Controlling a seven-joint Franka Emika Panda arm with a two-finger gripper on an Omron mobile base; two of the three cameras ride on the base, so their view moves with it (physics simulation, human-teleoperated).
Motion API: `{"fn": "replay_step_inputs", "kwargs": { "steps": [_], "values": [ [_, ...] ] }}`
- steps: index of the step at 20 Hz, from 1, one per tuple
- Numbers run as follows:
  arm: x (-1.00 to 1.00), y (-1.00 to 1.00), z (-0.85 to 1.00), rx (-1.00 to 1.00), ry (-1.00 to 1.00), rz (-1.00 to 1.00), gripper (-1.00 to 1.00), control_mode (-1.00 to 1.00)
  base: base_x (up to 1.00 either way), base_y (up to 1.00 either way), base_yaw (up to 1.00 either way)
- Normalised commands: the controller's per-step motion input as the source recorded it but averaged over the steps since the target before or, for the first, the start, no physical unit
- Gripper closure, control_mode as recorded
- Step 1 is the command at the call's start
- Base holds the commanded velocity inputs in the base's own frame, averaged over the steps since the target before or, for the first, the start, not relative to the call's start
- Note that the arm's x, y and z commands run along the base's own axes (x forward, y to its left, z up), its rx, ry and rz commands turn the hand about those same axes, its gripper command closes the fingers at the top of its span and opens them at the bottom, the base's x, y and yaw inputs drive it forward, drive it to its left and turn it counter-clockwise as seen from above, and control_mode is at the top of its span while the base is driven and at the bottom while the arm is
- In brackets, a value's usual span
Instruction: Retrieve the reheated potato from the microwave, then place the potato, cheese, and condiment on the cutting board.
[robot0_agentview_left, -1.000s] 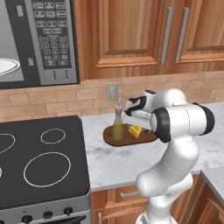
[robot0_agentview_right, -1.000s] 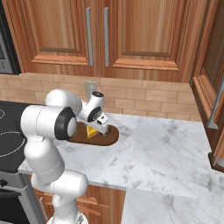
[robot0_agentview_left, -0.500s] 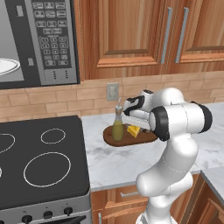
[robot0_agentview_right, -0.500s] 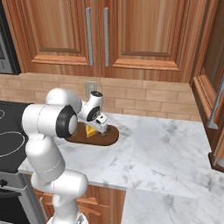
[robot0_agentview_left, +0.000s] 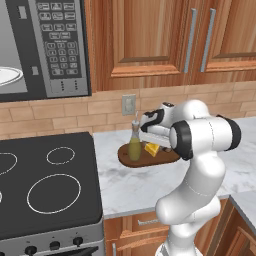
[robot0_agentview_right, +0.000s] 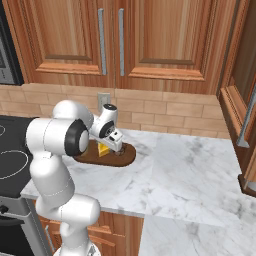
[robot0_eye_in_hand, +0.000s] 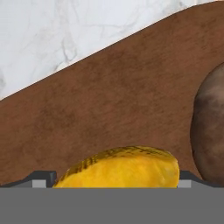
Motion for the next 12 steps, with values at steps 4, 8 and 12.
{"fn": "replay_step_inputs", "kwargs": {
  "steps": [4, 8, 12],
  "values": [
    [0.01, 0.00, -0.23, 0.00, 0.00, 0.00, 1.00, -1.00, 0.00, 0.00, 0.00],
    [0.00, 0.00, -0.21, 0.00, 0.00, 0.00, 1.00, -1.00, 0.00, 0.00, 0.00],
    [0.00, 0.00, -0.20, 0.00, 0.00, 0.00, 1.00, -1.00, 0.00, 0.00, 0.00]
  ]
}}
